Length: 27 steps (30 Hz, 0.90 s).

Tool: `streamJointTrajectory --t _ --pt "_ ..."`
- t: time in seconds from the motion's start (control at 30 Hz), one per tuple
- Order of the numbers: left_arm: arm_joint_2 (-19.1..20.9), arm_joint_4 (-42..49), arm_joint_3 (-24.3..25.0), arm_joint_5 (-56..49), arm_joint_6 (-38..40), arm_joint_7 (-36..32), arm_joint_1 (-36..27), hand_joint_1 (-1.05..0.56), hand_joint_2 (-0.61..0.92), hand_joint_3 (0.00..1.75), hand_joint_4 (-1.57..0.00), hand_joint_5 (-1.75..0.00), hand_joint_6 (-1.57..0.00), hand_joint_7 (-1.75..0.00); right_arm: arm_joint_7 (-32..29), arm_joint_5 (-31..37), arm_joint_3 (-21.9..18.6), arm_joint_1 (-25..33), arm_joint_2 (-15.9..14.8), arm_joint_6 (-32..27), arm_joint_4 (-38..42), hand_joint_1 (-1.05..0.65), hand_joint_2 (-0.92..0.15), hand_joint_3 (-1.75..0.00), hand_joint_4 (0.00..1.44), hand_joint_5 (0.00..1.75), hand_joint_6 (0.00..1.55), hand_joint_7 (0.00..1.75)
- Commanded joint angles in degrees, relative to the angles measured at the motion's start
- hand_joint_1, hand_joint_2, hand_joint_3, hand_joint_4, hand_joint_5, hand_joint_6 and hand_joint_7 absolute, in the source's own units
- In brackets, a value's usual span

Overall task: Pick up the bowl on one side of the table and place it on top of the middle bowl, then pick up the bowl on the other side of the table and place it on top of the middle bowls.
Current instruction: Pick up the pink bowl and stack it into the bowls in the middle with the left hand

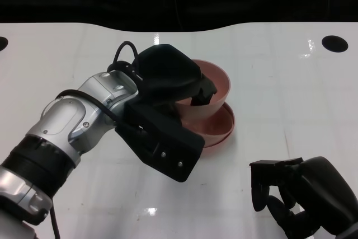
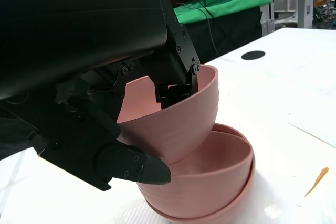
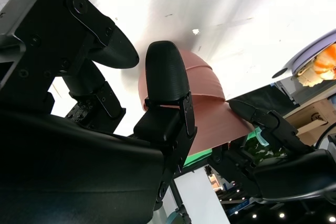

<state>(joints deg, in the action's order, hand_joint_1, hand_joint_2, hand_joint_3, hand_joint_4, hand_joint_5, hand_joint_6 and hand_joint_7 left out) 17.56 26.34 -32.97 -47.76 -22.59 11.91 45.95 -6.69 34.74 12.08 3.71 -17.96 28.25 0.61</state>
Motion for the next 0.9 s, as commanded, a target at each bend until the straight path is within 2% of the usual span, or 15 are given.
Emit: streamJointTrajectory --t 0.03,0.17,0.27,0.33,0.43,0.47,0.67,0.73,0.83,0.87,0.9 --pt "-0.43 1.11 -0.79 -0.95 0.54 -0.41 1.03 -0.3 0.77 0.27 -0.85 -1.75 -0.89 -0.8 -0.42 0.29 0.14 0.21 -0.29 0.0 -0.56 -0.06 -0.12 -1.61 0.99 1.75 0.85 1.56" --pt "-1.14 2.23 -1.4 -1.12 1.02 -0.14 1.47 -0.3 0.84 0.2 -0.85 -1.75 -0.93 -0.68 -0.77 0.56 0.18 0.01 -0.17 0.25 -0.24 -0.07 -0.12 -1.61 0.99 1.75 0.84 1.57" --pt "-1.75 3.54 -1.65 -1.44 0.7 -0.83 1.67 -0.3 0.89 0.11 -0.84 -1.7 -1.02 -0.48 -0.92 0.48 0.21 -0.18 -0.14 0.38 0.0 -0.07 -0.12 -1.61 1.0 1.75 0.85 1.57" --pt "-2.13 4.37 -1.67 -1.32 0.45 -0.96 1.83 -0.29 0.91 0.09 -0.84 -1.68 -1.04 -0.44 -0.8 0.41 0.24 -0.22 -0.18 0.2 -0.09 -0.07 -0.12 -1.61 1.0 1.75 0.85 1.57" --pt "-2.73 5.53 -1.58 -0.78 0.27 -0.95 1.92 -0.27 0.91 0.14 -0.84 -1.74 -0.91 -0.87 -0.73 0.44 0.29 -0.2 -0.21 0.01 -0.25 -0.07 -0.13 -1.61 1.0 1.75 0.85 1.57" --pt "-2.96 6.03 -1.58 -0.64 0.24 -1.02 1.96 -0.26 0.91 0.15 -0.84 -1.74 -0.89 -0.93 -0.65 0.36 0.28 -0.16 -0.21 -0.07 -0.29 -0.07 -0.13 -1.61 1.0 1.75 0.85 1.57" --pt "-3.61 7.7 -2.05 -1.01 0.52 -0.62 2.27 -0.26 0.92 0.2 -0.84 -1.75 -0.85 -1.02 -0.43 0.0 0.23 0.17 -0.2 -0.16 -0.68 -0.06 -0.13 -1.61 1.0 1.75 0.85 1.58" --pt "-3.75 8.01 -2.08 -0.95 0.73 -0.5 2.21 -0.27 0.91 0.2 -0.82 -1.74 -0.83 -0.99 -0.09 0.08 0.25 0.32 -0.18 -0.68 -1.08 -0.07 -0.13 -1.61 1.0 1.75 0.85 1.57" --pt "-4.01 8.93 -2.11 -0.75 0.89 -0.35 2.22 -0.28 0.88 0.15 -0.79 -1.6 -0.91 -0.71 -0.35 0.48 0.35 0.18 -0.19 -0.81 -1.07 -0.07 -0.13 -1.6 1.0 1.75 0.85 1.58" --pt "-3.99 8.97 -2.16 -0.86 1.36 0.13 2.21 -0.29 0.89 0.15 -0.78 -1.59 -0.91 -0.69 -0.34 0.46 0.38 0.16 -0.15 -0.89 -1.13 -0.07 -0.13 -1.6 1.0 1.75 0.85 1.58" --pt "-3.95 8.97 -2.24 -1.02 1.83 0.51 2.18 -0.33 0.91 0.14 -0.74 -1.36 -0.88 -0.6 -0.33 0.39 0.39 0.16 -0.09 -0.94 -1.18 -0.07 -0.13 -1.6 1.0 1.75 0.85 1.58"
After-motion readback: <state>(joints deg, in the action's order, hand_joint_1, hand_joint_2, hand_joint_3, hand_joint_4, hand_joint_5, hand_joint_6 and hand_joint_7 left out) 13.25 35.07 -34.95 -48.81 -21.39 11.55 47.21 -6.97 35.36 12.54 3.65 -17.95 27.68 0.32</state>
